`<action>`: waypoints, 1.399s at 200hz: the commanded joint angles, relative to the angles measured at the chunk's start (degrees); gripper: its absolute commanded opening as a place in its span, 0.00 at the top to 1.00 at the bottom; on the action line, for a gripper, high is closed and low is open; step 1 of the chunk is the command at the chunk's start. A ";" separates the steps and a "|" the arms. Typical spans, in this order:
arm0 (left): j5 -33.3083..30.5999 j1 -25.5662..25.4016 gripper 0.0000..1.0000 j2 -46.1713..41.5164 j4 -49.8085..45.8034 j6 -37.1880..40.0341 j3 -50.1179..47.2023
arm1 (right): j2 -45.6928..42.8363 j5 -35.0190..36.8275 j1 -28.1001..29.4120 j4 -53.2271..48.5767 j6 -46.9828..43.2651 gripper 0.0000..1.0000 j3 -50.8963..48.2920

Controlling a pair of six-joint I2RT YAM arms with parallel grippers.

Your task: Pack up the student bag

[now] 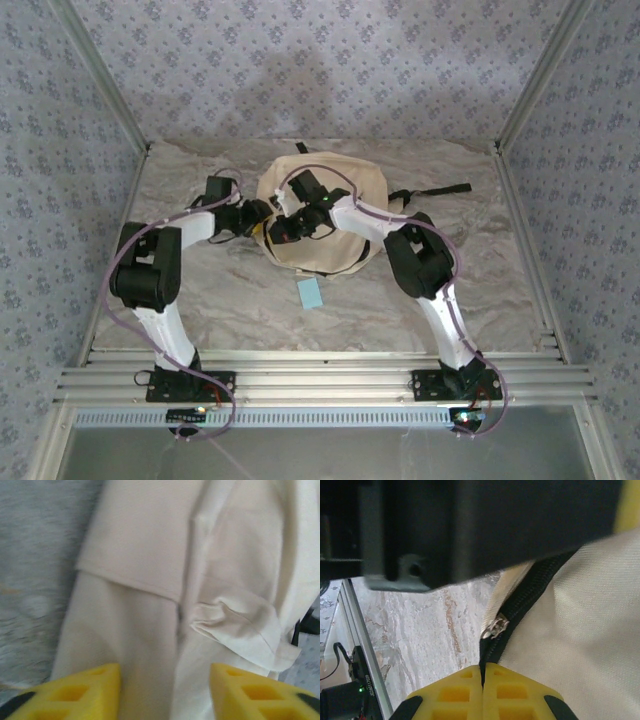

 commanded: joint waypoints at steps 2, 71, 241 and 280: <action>-1.25 -0.27 0.71 2.75 -2.05 1.67 1.46 | -4.78 2.33 1.24 1.29 -1.08 1.00 -2.86; -3.23 0.21 1.00 2.67 1.89 0.74 0.63 | -11.70 11.36 2.22 4.93 7.23 1.00 -17.14; -3.77 5.44 1.00 -1.27 2.25 -1.97 1.12 | -32.73 19.26 1.85 -3.33 8.69 1.00 -37.20; -3.78 6.15 1.00 -0.63 2.44 -2.31 1.68 | -37.43 21.80 -1.10 -7.64 7.48 1.00 -40.88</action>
